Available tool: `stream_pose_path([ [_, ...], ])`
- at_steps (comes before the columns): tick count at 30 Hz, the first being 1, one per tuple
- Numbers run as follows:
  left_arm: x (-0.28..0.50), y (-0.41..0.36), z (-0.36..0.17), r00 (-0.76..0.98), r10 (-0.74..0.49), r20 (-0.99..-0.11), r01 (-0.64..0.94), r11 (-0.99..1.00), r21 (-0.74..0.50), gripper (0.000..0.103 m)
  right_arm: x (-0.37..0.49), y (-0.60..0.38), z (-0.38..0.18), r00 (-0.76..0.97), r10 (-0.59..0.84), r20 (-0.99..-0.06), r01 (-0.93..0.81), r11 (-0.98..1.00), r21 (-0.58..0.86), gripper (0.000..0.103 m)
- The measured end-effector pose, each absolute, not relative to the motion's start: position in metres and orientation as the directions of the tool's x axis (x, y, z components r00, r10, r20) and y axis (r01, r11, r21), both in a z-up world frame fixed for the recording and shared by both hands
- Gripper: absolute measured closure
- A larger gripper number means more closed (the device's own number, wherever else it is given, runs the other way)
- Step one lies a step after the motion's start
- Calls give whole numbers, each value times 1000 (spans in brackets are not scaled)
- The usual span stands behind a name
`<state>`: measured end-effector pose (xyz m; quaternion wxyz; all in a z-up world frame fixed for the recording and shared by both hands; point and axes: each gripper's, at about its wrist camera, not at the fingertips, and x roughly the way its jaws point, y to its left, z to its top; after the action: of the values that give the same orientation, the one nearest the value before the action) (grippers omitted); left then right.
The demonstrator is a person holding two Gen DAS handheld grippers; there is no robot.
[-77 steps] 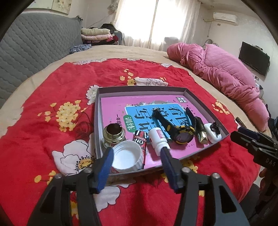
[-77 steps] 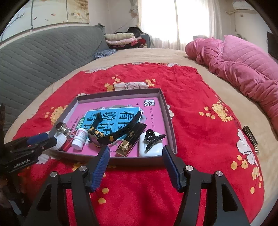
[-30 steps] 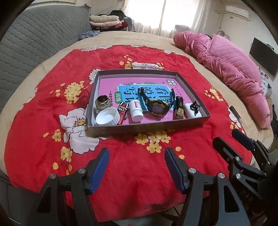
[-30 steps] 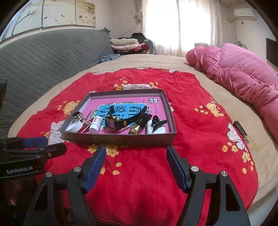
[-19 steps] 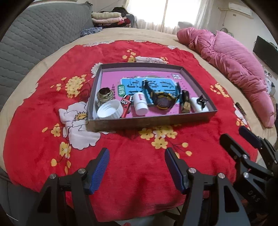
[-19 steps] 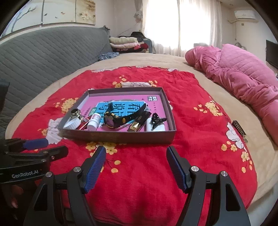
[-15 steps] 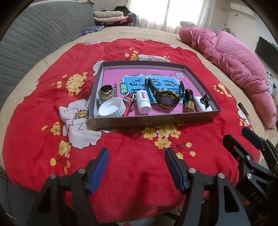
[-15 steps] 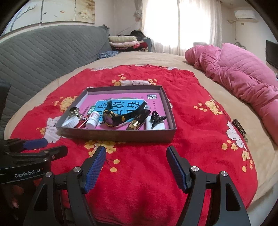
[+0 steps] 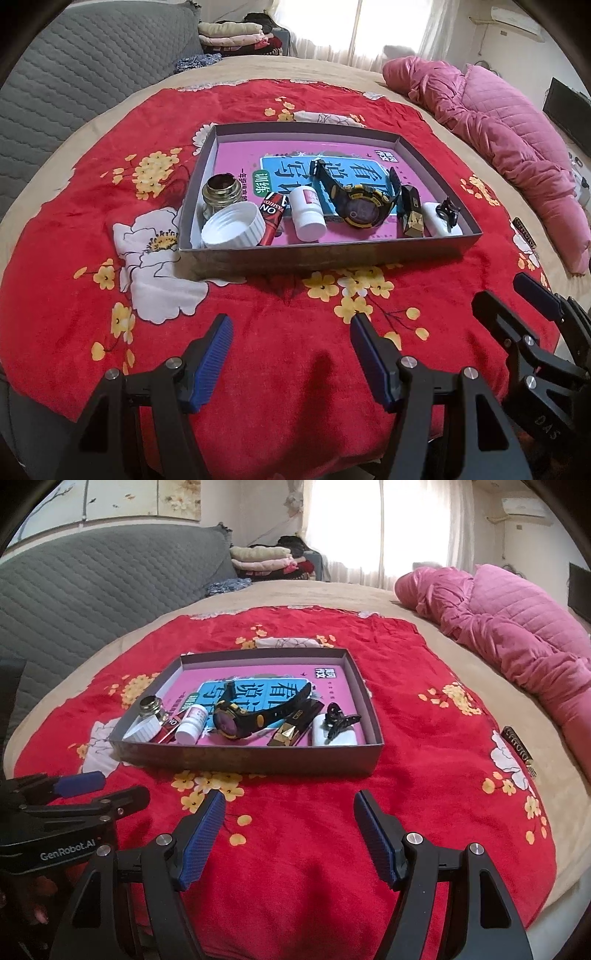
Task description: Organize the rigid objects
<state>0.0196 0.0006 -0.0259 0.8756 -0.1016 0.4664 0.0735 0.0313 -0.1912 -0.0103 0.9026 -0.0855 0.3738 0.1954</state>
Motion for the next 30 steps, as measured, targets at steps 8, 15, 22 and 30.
stream_pose_path([
  [8,16,4,-18,581,51,-812,-235,966,-108,38,30,-189,-8,654,309,-691,-431,902,-4,29],
  [15,15,5,-17,586,57,-809,-237,966,-104,38,32,-185,-11,651,309,-693,-439,899,-11,29],
  [22,15,5,-16,589,62,-805,-237,966,-100,38,40,-187,-17,644,295,-705,-416,910,1,29],
  [30,15,5,-15,588,66,-806,-238,967,-95,38,40,-188,-17,647,297,-702,-412,911,5,29],
])
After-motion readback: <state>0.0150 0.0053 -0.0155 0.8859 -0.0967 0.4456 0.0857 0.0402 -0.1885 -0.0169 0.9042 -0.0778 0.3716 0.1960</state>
